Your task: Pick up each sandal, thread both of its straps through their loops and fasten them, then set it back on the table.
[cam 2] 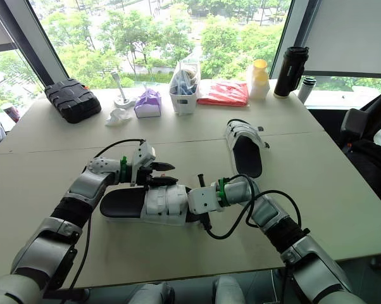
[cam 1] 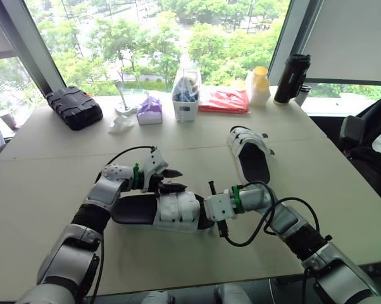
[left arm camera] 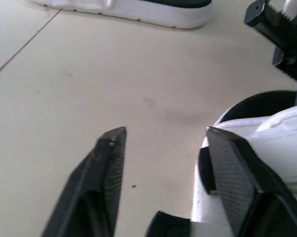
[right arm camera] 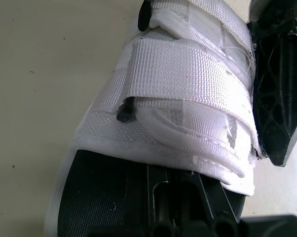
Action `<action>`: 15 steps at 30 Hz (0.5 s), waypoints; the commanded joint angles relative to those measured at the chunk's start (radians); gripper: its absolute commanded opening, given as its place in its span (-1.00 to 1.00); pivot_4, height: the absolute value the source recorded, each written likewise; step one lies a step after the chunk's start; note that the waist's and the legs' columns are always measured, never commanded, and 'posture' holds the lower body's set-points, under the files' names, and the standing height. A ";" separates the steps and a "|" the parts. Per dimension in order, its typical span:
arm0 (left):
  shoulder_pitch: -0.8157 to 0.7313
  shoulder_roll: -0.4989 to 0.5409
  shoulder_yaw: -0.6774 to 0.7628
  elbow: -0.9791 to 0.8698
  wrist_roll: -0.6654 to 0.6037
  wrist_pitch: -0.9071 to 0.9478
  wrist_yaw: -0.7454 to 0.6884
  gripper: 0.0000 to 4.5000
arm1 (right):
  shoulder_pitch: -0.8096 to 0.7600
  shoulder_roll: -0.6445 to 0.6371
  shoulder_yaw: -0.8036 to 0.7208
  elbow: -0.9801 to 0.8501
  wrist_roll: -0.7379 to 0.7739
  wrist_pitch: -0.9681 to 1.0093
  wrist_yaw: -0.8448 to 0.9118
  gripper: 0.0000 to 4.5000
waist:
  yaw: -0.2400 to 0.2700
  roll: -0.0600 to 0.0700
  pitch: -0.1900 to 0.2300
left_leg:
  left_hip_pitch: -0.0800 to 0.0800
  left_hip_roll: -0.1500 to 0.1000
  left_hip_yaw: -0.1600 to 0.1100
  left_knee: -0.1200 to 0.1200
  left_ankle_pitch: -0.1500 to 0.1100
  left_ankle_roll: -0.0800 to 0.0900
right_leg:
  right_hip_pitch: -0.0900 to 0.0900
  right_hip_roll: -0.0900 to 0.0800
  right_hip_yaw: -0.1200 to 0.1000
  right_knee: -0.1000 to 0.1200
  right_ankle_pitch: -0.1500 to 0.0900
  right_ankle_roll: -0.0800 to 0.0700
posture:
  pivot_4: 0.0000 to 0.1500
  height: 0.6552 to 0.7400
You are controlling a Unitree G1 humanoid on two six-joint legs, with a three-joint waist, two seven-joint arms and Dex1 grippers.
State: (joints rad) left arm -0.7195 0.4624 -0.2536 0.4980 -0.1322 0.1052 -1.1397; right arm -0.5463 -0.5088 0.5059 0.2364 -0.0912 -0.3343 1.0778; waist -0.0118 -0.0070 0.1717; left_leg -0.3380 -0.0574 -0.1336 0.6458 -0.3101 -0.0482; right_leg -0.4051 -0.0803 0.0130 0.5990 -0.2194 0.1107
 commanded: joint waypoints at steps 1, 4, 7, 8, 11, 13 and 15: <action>0.013 0.015 -0.067 0.003 0.114 -0.061 0.024 0.95 | 0.043 -0.026 0.045 0.078 -0.087 0.058 0.019 -1.00 | 0.000 0.002 -0.002 | 0.000 0.000 0.000 0.000 0.000 0.000 | 0.000 0.000 0.000 0.000 0.000 0.000 | 1.00 1.00; -0.011 0.026 -0.086 0.024 0.212 -0.136 0.103 0.95 | 0.042 -0.025 0.045 0.080 -0.087 0.057 0.017 -1.00 | 0.001 0.002 -0.002 | 0.000 0.000 0.000 0.000 0.000 0.000 | 0.000 0.000 0.000 0.000 0.000 0.000 | 1.00 1.00; -0.022 0.023 -0.064 0.042 0.238 -0.144 0.170 0.95 | 0.039 -0.021 0.046 0.083 -0.089 0.058 0.016 -1.00 | -0.001 0.002 -0.002 | 0.000 0.000 0.000 0.000 0.000 0.000 | 0.000 0.000 0.000 -0.001 0.000 0.000 | 1.00 1.00; -0.022 0.026 -0.044 0.037 0.233 -0.135 0.189 0.95 | 0.038 -0.021 0.044 0.082 -0.089 0.057 0.014 -1.00 | -0.001 0.002 -0.002 | 0.000 0.000 0.000 -0.001 0.000 0.001 | 0.000 0.000 0.000 0.000 0.000 0.000 | 1.00 1.00; -0.009 0.038 0.023 0.002 0.191 -0.107 0.219 0.95 | 0.032 -0.029 0.029 0.065 -0.086 0.061 0.010 -1.00 | -0.003 0.002 -0.002 | -0.001 0.000 0.000 -0.001 0.000 0.001 | -0.002 0.000 0.000 0.000 0.000 0.001 | 1.00 1.00; 0.034 0.034 0.105 -0.082 0.075 -0.041 0.190 0.95 | 0.034 -0.038 0.001 0.015 -0.053 0.098 0.016 -1.00 | -0.004 0.003 0.000 | -0.002 0.000 0.000 -0.001 0.000 0.001 | -0.003 0.000 0.000 0.000 0.000 0.001 | 1.00 1.00; 0.096 0.045 0.160 -0.187 -0.033 -0.004 0.116 0.95 | 0.040 -0.050 -0.024 -0.041 -0.027 0.132 0.024 -1.00 | -0.003 0.004 0.001 | -0.003 0.000 0.000 -0.001 0.000 0.001 | -0.004 0.000 0.000 0.000 0.000 0.001 | 1.00 1.00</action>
State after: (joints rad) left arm -0.6370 0.4865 -0.1555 0.3979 -0.0746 0.0763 -0.9797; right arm -0.5319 -0.5143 0.4901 0.1732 -0.0912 -0.2756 1.0754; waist -0.0151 -0.0031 0.1732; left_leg -0.3426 -0.0562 -0.1334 0.6450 -0.3106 -0.0475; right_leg -0.4109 -0.0803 0.0132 0.5994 -0.2193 0.1112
